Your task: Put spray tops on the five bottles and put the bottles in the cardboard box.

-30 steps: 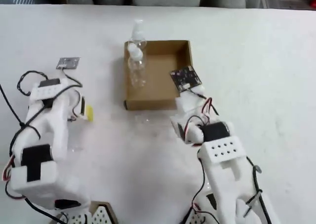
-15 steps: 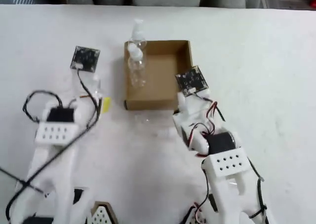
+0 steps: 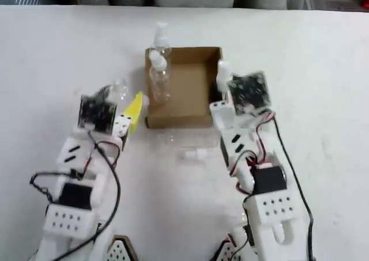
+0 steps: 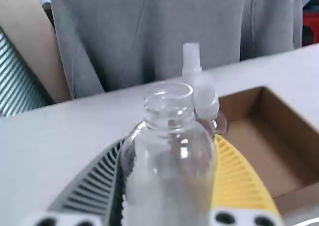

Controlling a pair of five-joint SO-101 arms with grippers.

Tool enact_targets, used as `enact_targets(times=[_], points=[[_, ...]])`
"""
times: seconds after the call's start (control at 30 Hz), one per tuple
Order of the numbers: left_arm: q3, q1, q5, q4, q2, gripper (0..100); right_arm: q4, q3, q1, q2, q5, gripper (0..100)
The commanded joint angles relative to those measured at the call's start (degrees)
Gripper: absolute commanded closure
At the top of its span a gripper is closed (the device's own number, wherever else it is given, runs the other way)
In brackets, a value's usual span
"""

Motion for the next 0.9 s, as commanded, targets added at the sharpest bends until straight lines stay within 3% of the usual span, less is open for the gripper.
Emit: enact_targets(times=[0.0, 0.23, 0.33, 0.57, 0.87], points=[[-0.1, 5.1, 0.4, -1.8, -10.0, 98, -10.5, -2.7, -1.5, -7.0, 0.1, 98.1], [2.5, 13.3, 0.7, -2.3, -14.5, 98, -16.9, -12.6, -12.3, -14.3, -0.4, 98.1], [6.7, 14.5, 5.7, -2.8, -15.0, 98, -16.8, -18.5, -18.2, -12.5, -0.4, 98.1], [17.5, 14.1, 9.2, -14.2, -16.2, 98, -16.7, -23.8, -25.8, -5.7, -0.4, 98.1], [19.4, 13.9, 9.2, -13.7, -16.0, 98, -3.2, -23.7, -30.7, -4.5, -9.5, 98.1]])
